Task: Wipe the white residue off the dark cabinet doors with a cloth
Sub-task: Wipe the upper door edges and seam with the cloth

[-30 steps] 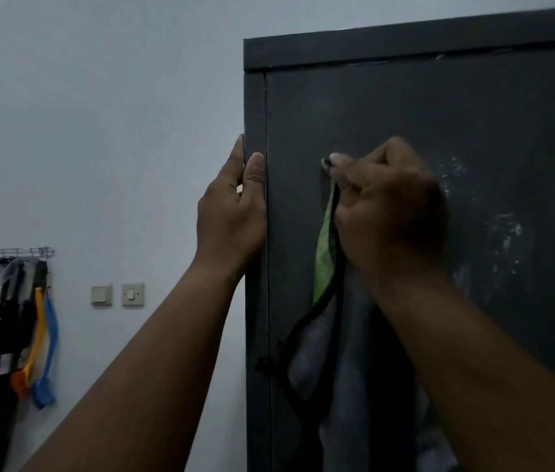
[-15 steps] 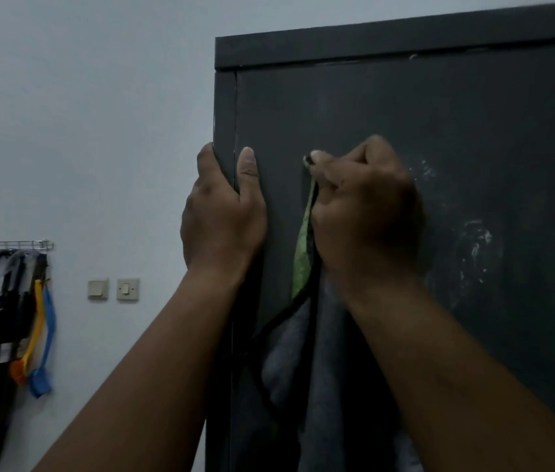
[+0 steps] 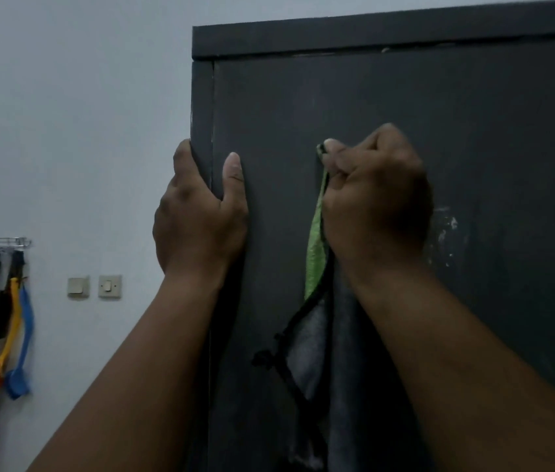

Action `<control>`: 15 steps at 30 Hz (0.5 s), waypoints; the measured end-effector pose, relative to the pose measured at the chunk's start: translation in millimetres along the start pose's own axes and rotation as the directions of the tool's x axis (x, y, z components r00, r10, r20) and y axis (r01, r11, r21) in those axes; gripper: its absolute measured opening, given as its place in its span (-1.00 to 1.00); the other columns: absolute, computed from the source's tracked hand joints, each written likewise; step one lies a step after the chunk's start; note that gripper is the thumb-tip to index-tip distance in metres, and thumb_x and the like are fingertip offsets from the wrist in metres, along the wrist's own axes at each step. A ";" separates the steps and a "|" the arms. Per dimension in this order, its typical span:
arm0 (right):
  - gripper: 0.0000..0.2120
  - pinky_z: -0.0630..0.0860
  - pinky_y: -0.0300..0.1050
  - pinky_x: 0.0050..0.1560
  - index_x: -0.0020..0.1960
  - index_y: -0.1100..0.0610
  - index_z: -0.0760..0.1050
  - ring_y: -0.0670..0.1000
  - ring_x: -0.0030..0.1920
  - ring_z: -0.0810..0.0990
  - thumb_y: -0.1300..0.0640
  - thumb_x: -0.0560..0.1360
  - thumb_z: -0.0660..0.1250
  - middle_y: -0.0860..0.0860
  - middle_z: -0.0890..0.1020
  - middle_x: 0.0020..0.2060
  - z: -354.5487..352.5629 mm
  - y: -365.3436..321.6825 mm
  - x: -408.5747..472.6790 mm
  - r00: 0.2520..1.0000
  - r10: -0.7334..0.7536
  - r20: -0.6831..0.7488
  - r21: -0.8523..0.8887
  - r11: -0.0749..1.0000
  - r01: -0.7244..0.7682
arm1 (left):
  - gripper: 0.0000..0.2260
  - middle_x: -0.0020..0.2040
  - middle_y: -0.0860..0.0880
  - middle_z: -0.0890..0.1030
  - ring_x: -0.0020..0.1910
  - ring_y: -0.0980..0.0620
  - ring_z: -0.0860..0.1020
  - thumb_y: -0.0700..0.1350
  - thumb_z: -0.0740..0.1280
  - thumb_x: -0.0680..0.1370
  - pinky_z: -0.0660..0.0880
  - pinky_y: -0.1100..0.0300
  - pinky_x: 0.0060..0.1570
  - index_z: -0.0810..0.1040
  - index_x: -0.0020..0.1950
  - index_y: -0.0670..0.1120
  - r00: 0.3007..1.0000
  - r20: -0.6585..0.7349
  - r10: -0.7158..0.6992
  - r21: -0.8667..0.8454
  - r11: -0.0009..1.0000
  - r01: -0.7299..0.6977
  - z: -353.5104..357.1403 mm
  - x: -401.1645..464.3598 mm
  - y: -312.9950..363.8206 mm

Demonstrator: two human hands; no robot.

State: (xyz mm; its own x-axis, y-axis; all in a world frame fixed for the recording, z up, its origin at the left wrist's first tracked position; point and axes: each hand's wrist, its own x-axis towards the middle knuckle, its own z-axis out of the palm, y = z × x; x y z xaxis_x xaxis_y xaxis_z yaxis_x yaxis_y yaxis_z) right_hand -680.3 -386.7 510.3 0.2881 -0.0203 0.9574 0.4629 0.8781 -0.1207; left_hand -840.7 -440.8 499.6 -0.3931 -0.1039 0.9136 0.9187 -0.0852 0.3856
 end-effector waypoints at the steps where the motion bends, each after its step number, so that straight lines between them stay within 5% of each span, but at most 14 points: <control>1: -0.67 0.38 -0.10 -0.32 -0.24 0.20 0.51 0.17 -0.35 0.52 0.04 0.63 0.38 0.05 0.49 -0.25 0.4 -5.5 -7.0 1.000 -0.008 0.010 0.015 1.000 0.008 | -0.44 0.32 -0.07 0.61 0.20 -0.18 0.61 0.32 0.09 0.67 0.53 0.00 0.13 0.30 0.54 0.00 1.000 0.007 0.000 -0.002 1.000 0.000 -0.3 -0.2 0.7; 6: -0.82 0.50 0.02 -0.37 -0.08 0.12 0.65 0.15 -0.36 0.51 0.08 0.64 0.37 0.02 0.52 -0.24 -20.9 3.8 -56.5 0.969 -0.190 0.159 -0.009 0.981 0.194 | -0.44 0.34 -0.07 0.60 0.21 -0.17 0.61 0.30 0.11 0.68 0.56 -0.05 0.17 0.30 0.55 -0.01 1.000 0.010 0.013 -0.014 1.000 -0.013 -3.2 -1.4 3.2; 15: -0.65 0.44 -0.05 -0.29 -0.20 0.17 0.56 0.13 -0.29 0.52 -0.03 0.65 0.32 0.01 0.48 -0.23 -19.7 23.7 -7.8 0.999 0.037 0.031 -0.055 0.998 -0.035 | -0.41 0.35 -0.06 0.59 0.22 -0.17 0.61 0.32 0.14 0.65 0.59 -0.07 0.20 0.31 0.55 -0.02 1.000 0.006 0.011 -0.013 1.000 -0.011 -3.9 -0.7 3.4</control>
State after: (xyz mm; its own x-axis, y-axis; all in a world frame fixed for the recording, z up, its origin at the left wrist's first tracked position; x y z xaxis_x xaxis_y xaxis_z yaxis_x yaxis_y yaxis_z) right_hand -655.1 -375.1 494.8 0.2790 0.0265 0.9599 0.4977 0.8509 -0.1681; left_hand -837.5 -444.9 499.8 -0.3826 -0.0984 0.9186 0.9224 -0.0967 0.3739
